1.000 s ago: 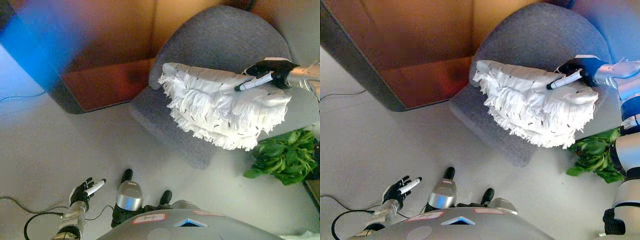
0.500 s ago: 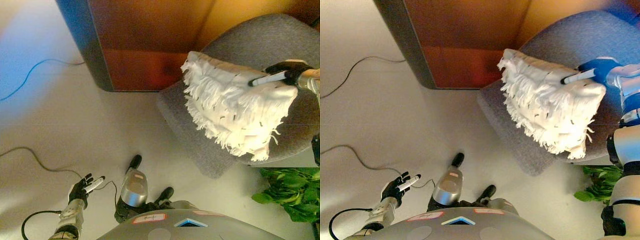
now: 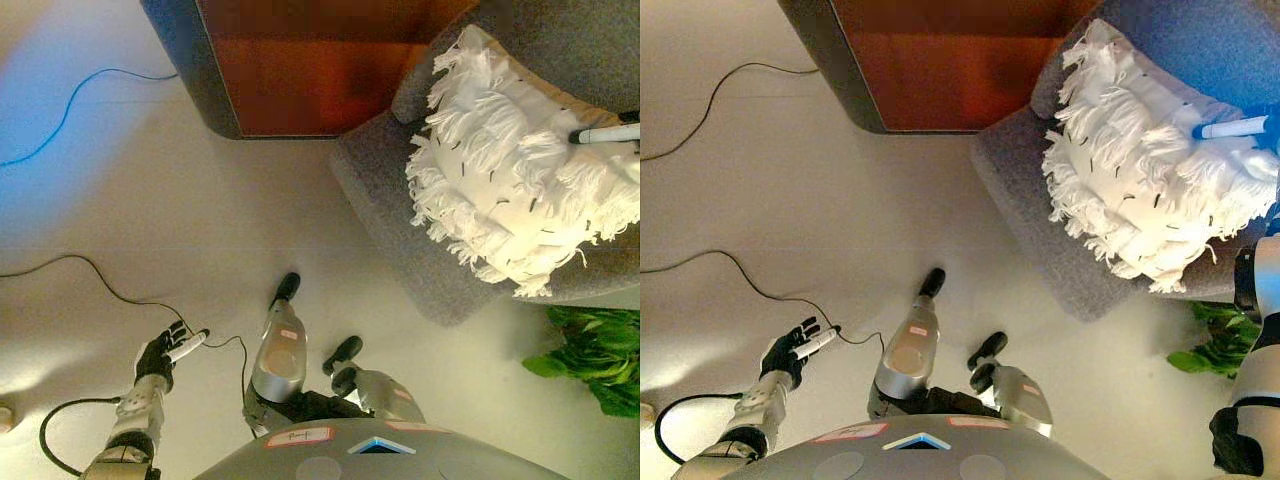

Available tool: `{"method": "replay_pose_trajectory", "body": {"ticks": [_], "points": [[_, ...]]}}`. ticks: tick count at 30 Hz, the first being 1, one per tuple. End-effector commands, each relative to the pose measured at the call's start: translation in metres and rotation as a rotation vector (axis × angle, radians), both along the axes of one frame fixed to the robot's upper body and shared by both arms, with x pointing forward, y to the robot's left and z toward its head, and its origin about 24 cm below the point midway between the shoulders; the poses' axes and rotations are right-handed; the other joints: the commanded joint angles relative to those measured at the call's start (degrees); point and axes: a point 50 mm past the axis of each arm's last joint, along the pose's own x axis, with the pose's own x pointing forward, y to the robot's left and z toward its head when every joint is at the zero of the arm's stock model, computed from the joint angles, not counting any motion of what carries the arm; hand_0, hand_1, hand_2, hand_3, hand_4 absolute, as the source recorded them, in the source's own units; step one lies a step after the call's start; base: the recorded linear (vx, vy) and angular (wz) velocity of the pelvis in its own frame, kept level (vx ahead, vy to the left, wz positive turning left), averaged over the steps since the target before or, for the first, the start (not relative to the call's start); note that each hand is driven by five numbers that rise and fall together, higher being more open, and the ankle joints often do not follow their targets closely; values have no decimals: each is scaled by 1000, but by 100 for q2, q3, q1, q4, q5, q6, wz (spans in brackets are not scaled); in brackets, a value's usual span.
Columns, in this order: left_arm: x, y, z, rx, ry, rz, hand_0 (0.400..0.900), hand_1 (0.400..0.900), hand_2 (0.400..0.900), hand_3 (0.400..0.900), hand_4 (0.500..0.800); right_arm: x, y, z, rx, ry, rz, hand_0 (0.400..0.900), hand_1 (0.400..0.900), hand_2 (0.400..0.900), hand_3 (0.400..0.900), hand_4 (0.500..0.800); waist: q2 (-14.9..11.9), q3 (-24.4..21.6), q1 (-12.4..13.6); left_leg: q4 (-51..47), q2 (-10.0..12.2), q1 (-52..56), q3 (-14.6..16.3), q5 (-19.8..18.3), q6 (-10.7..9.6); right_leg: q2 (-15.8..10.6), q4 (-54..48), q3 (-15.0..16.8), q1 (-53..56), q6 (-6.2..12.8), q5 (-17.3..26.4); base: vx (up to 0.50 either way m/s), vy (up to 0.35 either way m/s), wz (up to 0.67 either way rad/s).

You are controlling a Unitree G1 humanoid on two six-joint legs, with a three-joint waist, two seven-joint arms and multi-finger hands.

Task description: Pick up the pillow and put it on the sofa.

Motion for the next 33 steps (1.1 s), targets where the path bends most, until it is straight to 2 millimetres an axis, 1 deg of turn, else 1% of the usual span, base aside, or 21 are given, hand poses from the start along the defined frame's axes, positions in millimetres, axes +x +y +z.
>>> {"method": "replay_pose_trajectory", "body": {"ticks": [1,3,6,10,14,19,25,28,31,33], "points": [[-13,22,11,66,-8,21,900,900,900,900,800,-15,-23,36,-176,-48,-77,900,900,900,900,800,39,-328,-56,-119,99,-64,179,58,-32,89,825,331,-310,-225,-473,18,-2,-14],[-15,21,10,64,0,22,900,900,900,900,800,-19,-27,35,-180,-45,-80,900,900,900,900,800,37,-370,-89,-129,107,-10,197,54,-39,112,795,374,-251,-227,-485,35,5,-12],[-15,24,11,64,-1,22,900,900,900,900,800,-25,-33,38,-200,-32,-87,900,900,900,900,800,22,-434,-124,-134,97,39,242,43,-44,133,723,424,-152,-219,-488,21,12,-10],[-15,24,12,62,-4,10,900,900,900,900,800,-33,-41,40,-248,-3,-109,900,900,900,900,800,-43,-535,-175,-120,47,120,269,8,-40,149,636,497,-3,-196,-478,21,8,-10],[-15,18,9,61,4,-1,900,900,900,900,800,-48,-54,45,-315,46,-162,900,900,900,900,800,-122,-687,-228,-95,-1,197,321,-24,-44,150,487,566,199,-176,-448,48,9,-11],[-16,19,9,67,16,1,900,900,900,900,800,-64,-67,58,-377,70,-224,900,900,900,900,800,-191,-818,-292,-39,11,226,399,8,-63,195,364,674,358,-183,-428,31,-15,-12],[-27,21,6,62,43,30,900,900,900,900,800,-72,-73,70,-424,76,-240,900,900,900,900,800,-236,-967,-412,-24,95,276,484,87,-81,263,325,812,424,-200,-426,6,-22,-12],[-32,20,5,53,52,46,900,900,900,900,800,-75,-74,81,-443,55,-245,900,900,900,900,800,-259,-1034,-498,-55,119,361,570,77,-68,265,298,913,460,-192,-422,-14,17,-14],[-35,16,1,33,52,57,900,900,900,900,800,-77,-74,90,-433,18,-219,900,900,900,900,800,-286,-1130,-620,-79,124,464,678,85,-51,235,213,1028,518,-157,-369,-34,69,-19],[-35,12,-1,22,49,65,900,900,900,900,800,-72,-71,92,-376,-59,-172,900,900,900,900,800,-308,-1185,-697,-97,94,537,737,37,-20,204,183,1099,533,-139,-336,-58,111,-19]]}}
